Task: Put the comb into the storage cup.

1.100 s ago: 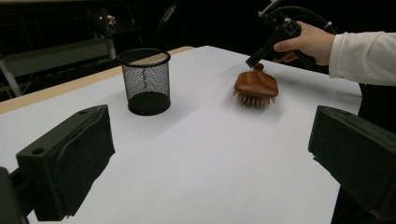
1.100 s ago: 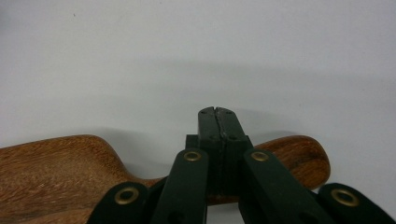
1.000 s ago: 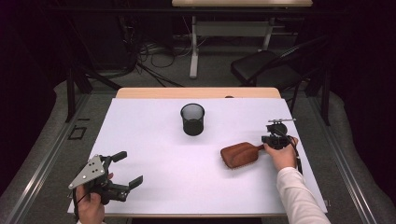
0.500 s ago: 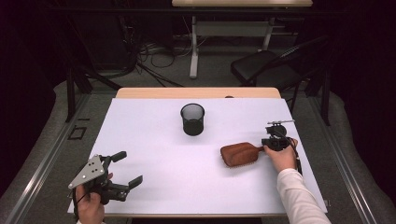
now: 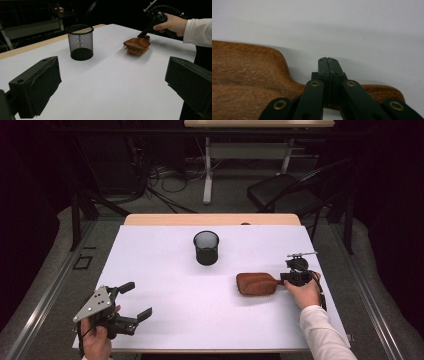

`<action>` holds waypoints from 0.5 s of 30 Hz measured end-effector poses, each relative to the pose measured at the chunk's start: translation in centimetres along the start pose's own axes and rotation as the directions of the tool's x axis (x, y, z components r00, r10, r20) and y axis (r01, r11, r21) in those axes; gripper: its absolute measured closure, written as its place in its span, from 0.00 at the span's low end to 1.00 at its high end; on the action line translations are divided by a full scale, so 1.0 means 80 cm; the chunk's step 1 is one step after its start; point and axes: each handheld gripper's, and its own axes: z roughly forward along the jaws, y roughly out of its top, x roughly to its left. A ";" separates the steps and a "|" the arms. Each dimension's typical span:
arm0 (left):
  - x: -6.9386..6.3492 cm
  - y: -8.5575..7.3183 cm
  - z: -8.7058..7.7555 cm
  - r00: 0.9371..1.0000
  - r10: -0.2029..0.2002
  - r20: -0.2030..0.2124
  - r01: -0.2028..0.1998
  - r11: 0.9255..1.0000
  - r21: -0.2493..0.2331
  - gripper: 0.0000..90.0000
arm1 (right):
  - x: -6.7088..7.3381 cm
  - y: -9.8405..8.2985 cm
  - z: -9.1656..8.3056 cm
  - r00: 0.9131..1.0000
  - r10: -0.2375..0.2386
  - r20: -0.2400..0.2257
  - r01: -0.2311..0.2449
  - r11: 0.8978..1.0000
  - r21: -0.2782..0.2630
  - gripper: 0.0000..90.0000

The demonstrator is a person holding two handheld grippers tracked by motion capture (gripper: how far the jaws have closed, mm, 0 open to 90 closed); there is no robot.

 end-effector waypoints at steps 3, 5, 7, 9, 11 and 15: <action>0.002 -0.001 -0.001 1.000 -0.005 -0.005 0.005 1.000 0.003 0.00 | 0.001 -0.008 -0.003 1.000 0.001 -0.013 -0.001 1.000 0.005 1.00; 0.002 -0.002 0.000 1.000 -0.006 -0.005 0.006 1.000 0.001 0.00 | 0.002 -0.013 -0.004 1.000 -0.005 -0.020 0.005 1.000 0.001 1.00; 0.002 -0.002 -0.001 1.000 -0.006 -0.005 0.006 1.000 0.001 0.00 | 0.004 -0.018 -0.006 1.000 -0.002 -0.027 0.002 1.000 0.000 1.00; 0.002 -0.002 0.000 1.000 -0.006 -0.005 0.006 1.000 0.002 0.00 | 0.006 -0.023 -0.008 0.999 -0.004 -0.033 0.003 1.000 -0.009 1.00; 0.002 -0.002 0.000 1.000 -0.006 -0.007 0.006 1.000 0.003 0.00 | 0.008 -0.028 -0.011 0.999 -0.005 -0.037 0.004 1.000 -0.015 1.00; 0.002 -0.002 0.000 1.000 -0.006 -0.003 0.006 1.000 0.001 0.00 | 0.011 -0.039 -0.017 0.998 0.006 -0.055 -0.007 1.000 -0.021 1.00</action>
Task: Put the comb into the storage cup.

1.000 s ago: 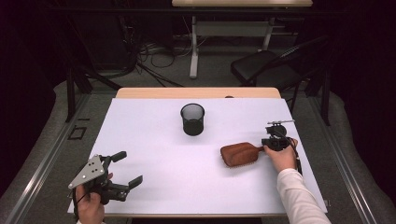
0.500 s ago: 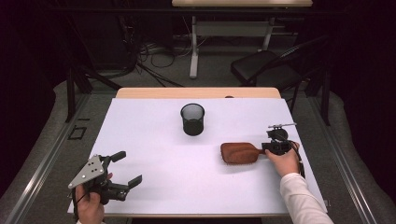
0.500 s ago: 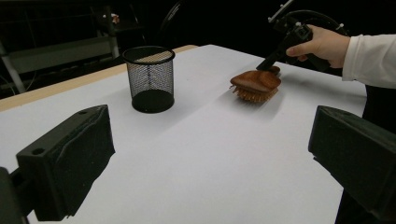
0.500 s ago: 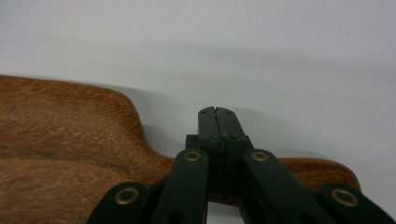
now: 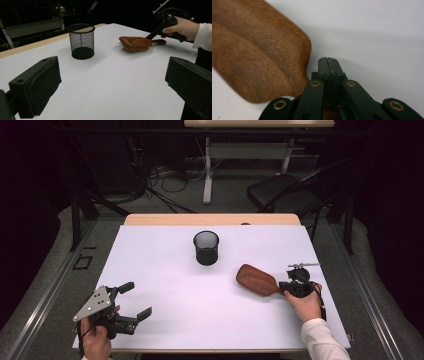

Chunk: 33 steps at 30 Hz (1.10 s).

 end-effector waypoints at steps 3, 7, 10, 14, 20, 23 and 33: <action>0.000 0.000 0.000 1.000 0.001 -0.001 -0.001 1.000 0.000 0.00 | 0.004 -0.007 -0.007 1.000 -0.007 -0.014 0.006 1.000 -0.013 1.00; 0.000 0.000 0.001 1.000 0.003 0.000 -0.003 1.000 0.001 0.00 | 0.006 -0.014 -0.010 1.000 0.002 -0.029 -0.003 1.000 -0.011 1.00; -0.001 0.000 0.001 1.000 0.006 -0.008 -0.006 1.000 0.004 0.00 | 0.008 -0.019 -0.011 0.999 0.004 -0.037 -0.005 1.000 -0.022 1.00; -0.001 0.000 0.001 1.000 0.004 -0.002 -0.004 1.000 0.004 0.00 | 0.012 -0.026 -0.014 0.999 0.017 -0.043 -0.018 0.999 -0.029 1.00; -0.001 0.000 0.001 1.000 0.005 -0.006 -0.005 1.000 0.004 0.00 | 0.017 -0.034 -0.015 0.998 0.018 -0.053 -0.019 0.999 -0.034 1.00; -0.001 0.000 0.001 1.000 0.006 -0.007 -0.006 1.000 0.005 0.00 | 0.020 -0.036 -0.016 0.999 0.003 -0.051 -0.005 0.999 -0.039 1.00; -0.001 0.000 0.001 1.000 0.006 -0.003 -0.006 1.000 0.000 0.00 | 0.029 -0.044 -0.022 0.998 -0.017 -0.055 0.015 0.999 -0.047 1.00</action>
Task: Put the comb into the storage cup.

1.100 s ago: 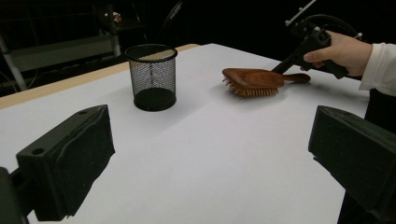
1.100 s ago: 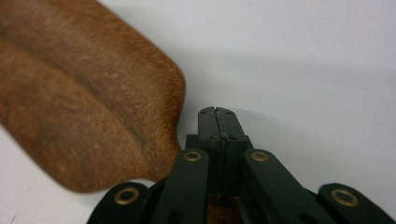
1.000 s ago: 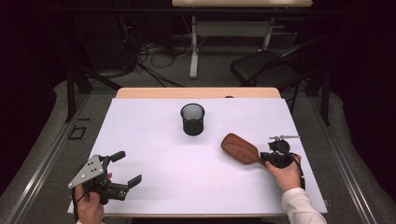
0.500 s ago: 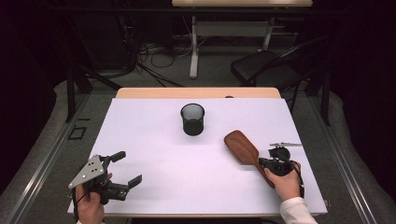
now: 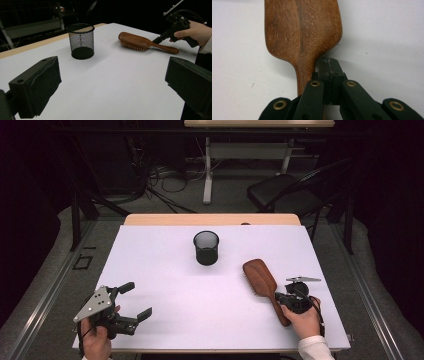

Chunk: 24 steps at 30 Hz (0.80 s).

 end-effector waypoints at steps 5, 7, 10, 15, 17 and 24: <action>0.000 0.000 0.000 1.000 0.000 -0.002 0.000 1.000 0.001 0.00 | 0.004 -0.002 0.000 1.000 -0.004 -0.012 0.004 1.000 0.003 1.00; 0.000 0.000 0.000 1.000 0.002 -0.002 -0.002 1.000 0.002 0.00 | 0.006 -0.002 0.000 1.000 -0.005 -0.015 0.005 1.000 0.004 1.00; 0.000 0.000 0.000 1.000 0.003 0.002 -0.003 1.000 0.004 0.00 | 0.008 -0.003 0.001 1.000 -0.012 -0.011 0.012 1.000 0.008 1.00; 0.000 0.000 0.001 1.000 0.003 0.002 -0.003 1.000 0.006 0.00 | 0.008 -0.004 0.001 1.000 -0.015 -0.011 0.015 1.000 0.005 1.00; 0.000 0.000 0.001 1.000 0.003 0.001 -0.003 1.000 0.006 0.00 | 0.008 -0.004 0.000 1.000 -0.011 -0.010 0.011 1.000 0.004 1.00; 0.000 -0.001 0.001 1.000 0.005 0.002 -0.005 1.000 0.006 0.00 | 0.007 -0.005 0.000 1.000 -0.015 -0.007 0.015 1.000 0.000 1.00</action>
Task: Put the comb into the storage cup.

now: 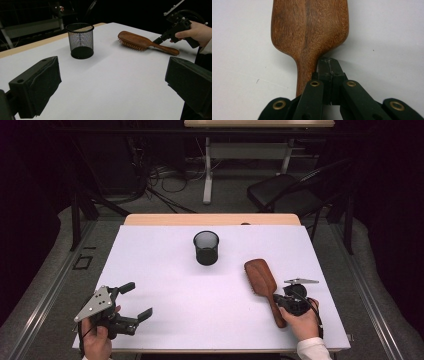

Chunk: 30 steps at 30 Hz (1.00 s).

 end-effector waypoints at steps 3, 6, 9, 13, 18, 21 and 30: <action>0.000 0.000 0.000 1.000 0.000 0.002 0.000 1.000 0.001 0.00 | 0.000 0.000 0.000 1.000 0.001 -0.002 -0.001 1.000 -0.004 1.00; 0.000 0.000 0.000 1.000 -0.002 -0.001 0.002 1.000 0.001 0.00 | -0.001 0.000 -0.001 1.000 -0.003 0.001 0.003 1.000 -0.005 0.97; 0.000 -0.001 0.000 1.000 -0.005 -0.002 0.005 1.000 0.001 0.00 | -0.003 0.002 -0.005 1.000 -0.004 0.007 0.004 1.000 -0.009 0.93; 0.001 -0.001 0.000 1.000 -0.002 0.000 0.002 1.000 0.005 0.00 | -0.004 0.005 -0.011 1.000 0.000 0.007 0.000 1.000 -0.022 0.86; 0.001 -0.001 0.001 1.000 -0.003 0.002 0.003 1.000 0.004 0.00 | -0.003 0.007 -0.017 1.000 -0.009 0.005 0.010 0.999 -0.035 0.75; 0.000 -0.001 0.001 1.000 -0.002 0.002 0.002 1.000 0.003 0.00 | 0.000 0.008 -0.019 1.000 -0.021 -0.008 0.021 0.999 -0.038 0.69; 0.000 -0.001 0.001 1.000 -0.002 0.005 0.002 1.000 0.005 0.00 | 0.010 0.009 -0.021 0.999 -0.047 -0.013 0.046 0.997 -0.065 0.62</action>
